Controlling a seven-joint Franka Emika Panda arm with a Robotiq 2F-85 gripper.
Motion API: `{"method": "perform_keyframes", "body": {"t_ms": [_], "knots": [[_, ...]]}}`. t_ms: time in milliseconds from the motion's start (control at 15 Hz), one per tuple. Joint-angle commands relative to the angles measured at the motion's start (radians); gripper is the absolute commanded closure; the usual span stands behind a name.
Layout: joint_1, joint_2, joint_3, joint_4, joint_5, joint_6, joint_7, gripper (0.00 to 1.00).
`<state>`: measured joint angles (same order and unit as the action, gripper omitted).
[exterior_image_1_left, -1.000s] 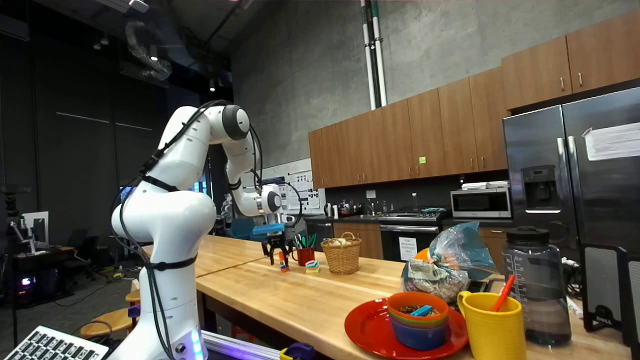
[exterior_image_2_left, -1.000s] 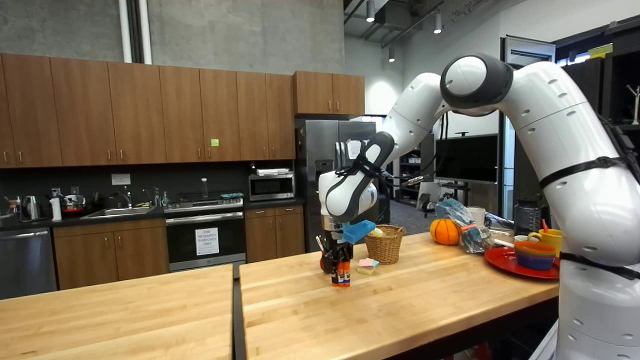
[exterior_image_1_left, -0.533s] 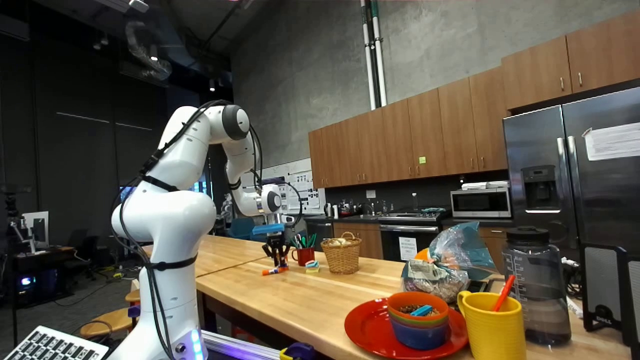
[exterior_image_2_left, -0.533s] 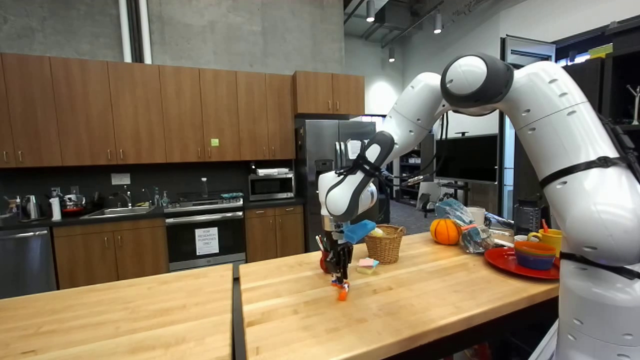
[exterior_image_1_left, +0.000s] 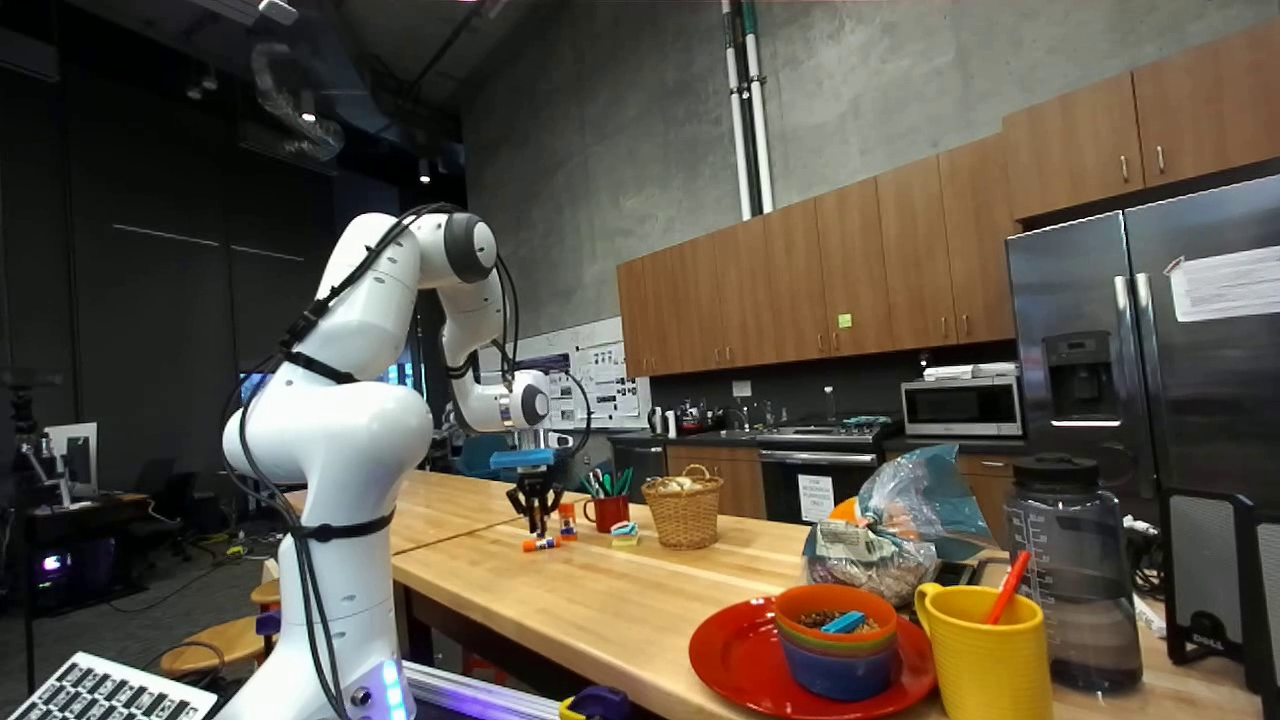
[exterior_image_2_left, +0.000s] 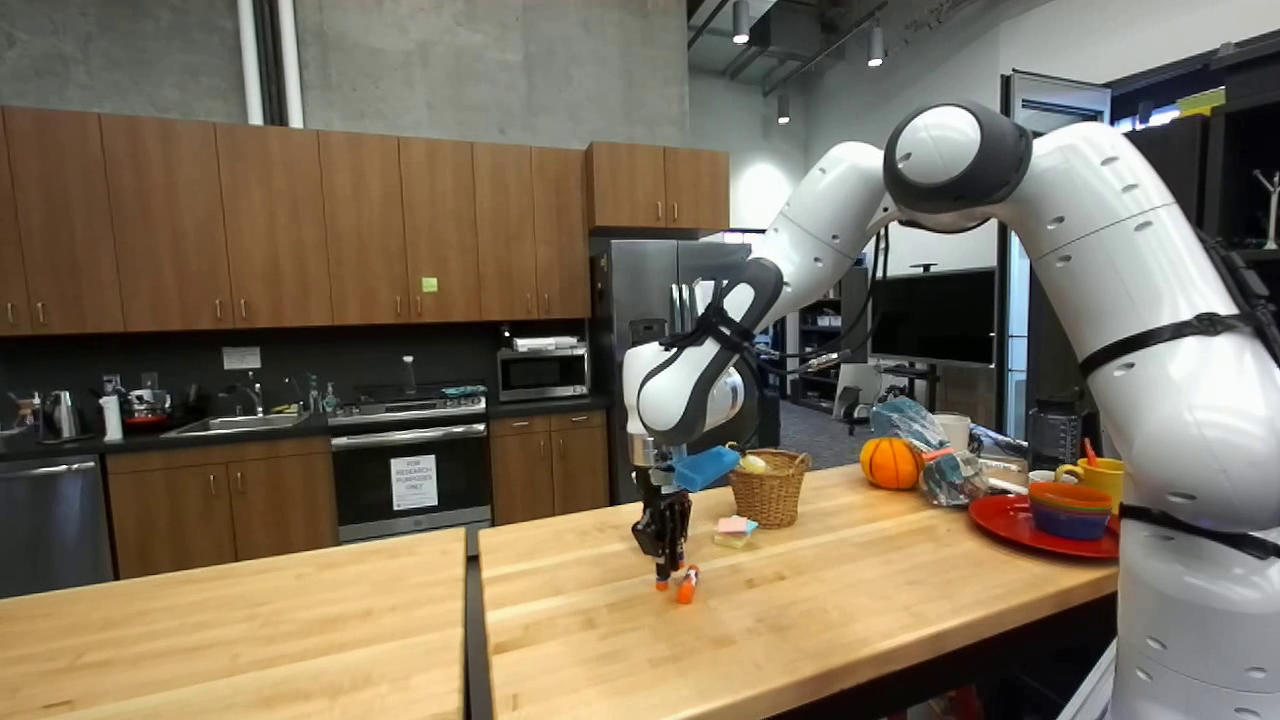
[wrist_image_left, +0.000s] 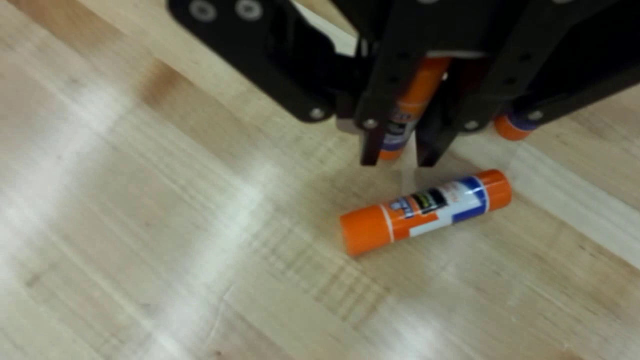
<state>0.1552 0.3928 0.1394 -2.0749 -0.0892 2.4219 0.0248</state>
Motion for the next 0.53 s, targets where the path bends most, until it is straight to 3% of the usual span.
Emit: {"method": "perform_keyframes", "body": {"t_ms": [0,467], "knots": [[0.013,0.002,0.027,0.006,0.040,-0.007,-0.023,0.94],[0.088,0.026,0.053,0.025,0.011,0.034,0.003,0.94]]}}
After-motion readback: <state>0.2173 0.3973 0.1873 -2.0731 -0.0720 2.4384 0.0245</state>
